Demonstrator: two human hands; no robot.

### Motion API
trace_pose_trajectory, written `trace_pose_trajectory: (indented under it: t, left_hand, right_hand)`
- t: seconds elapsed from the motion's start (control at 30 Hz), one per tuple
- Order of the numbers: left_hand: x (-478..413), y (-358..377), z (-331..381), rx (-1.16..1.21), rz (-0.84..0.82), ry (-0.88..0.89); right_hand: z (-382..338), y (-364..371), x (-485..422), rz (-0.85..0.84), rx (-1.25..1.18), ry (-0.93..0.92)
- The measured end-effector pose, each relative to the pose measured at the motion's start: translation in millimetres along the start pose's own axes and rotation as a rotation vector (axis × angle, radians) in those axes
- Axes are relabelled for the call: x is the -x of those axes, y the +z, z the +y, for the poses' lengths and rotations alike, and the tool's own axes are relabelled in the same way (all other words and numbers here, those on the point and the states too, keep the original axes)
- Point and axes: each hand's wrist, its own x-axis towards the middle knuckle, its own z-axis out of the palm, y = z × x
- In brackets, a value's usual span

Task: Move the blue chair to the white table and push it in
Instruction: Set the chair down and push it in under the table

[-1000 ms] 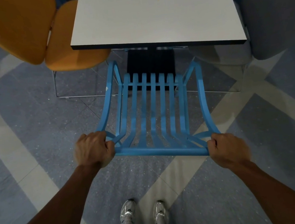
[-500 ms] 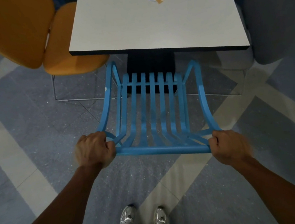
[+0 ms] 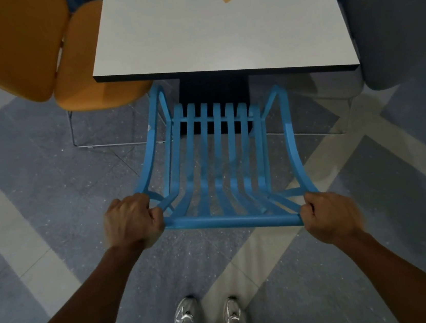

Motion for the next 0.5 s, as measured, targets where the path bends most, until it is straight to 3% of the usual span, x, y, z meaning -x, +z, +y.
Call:
trace_pose_trajectory:
  t: [0.5]
  left_hand:
    - [3.5, 7.5, -0.4, 0.017, 0.01, 0.013]
  right_hand:
    - [6.1, 1.4, 0.2, 0.053, -0.034, -0.007]
